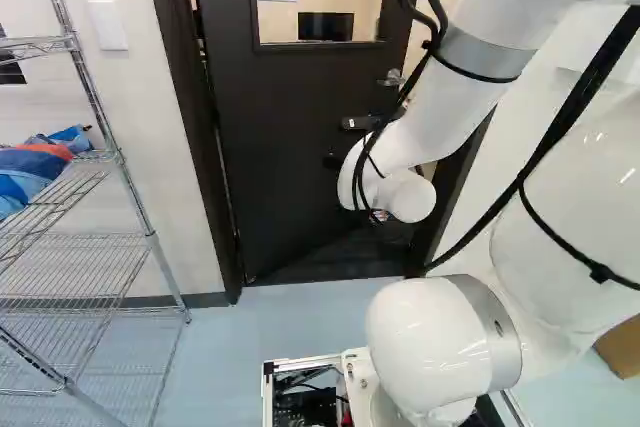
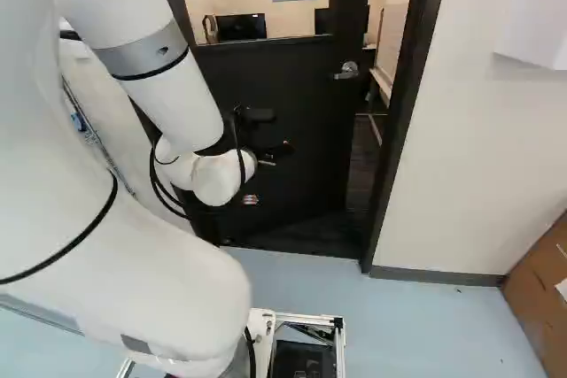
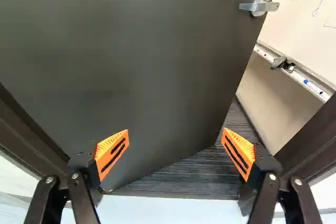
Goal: Open the door and move inside
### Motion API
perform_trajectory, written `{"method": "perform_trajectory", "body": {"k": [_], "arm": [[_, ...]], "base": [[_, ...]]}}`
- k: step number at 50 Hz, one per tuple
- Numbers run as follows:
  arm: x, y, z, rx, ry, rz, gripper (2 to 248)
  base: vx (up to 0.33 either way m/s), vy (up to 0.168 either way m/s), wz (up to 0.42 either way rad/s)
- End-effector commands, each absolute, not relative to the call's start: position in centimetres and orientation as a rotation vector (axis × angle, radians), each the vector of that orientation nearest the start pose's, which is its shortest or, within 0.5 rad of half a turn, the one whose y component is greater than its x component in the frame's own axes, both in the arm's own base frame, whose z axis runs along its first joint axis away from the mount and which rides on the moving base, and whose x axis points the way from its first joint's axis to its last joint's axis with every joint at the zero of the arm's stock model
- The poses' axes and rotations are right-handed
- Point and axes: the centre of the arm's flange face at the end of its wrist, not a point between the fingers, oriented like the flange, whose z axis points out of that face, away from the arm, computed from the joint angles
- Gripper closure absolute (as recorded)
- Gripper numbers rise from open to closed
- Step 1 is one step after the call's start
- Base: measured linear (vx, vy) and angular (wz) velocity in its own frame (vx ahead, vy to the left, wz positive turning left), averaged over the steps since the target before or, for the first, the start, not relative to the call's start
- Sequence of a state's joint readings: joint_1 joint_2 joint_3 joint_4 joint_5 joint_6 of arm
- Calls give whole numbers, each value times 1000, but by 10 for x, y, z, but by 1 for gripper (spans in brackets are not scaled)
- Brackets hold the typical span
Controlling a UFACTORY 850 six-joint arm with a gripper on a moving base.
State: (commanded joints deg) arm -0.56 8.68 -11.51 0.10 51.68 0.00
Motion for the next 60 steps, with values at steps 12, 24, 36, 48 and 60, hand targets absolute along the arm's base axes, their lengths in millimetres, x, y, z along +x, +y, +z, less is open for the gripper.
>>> {"method": "perform_trajectory", "body": {"k": [12, 24, 36, 48, 60], "arm": [[314, -3, 374, -2549, 15, -1848, 3], [314, -3, 374, -2549, 15, -1848, 3], [314, -3, 374, -2549, 15, -1848, 3], [314, -3, 374, -2549, 15, -1848, 3], [314, -3, 374, -2549, 15, -1848, 3]], "base": [[69, 48, -9], [91, 49, -16], [105, 18, -179], [108, 0, -271], [119, 31, -232]]}}
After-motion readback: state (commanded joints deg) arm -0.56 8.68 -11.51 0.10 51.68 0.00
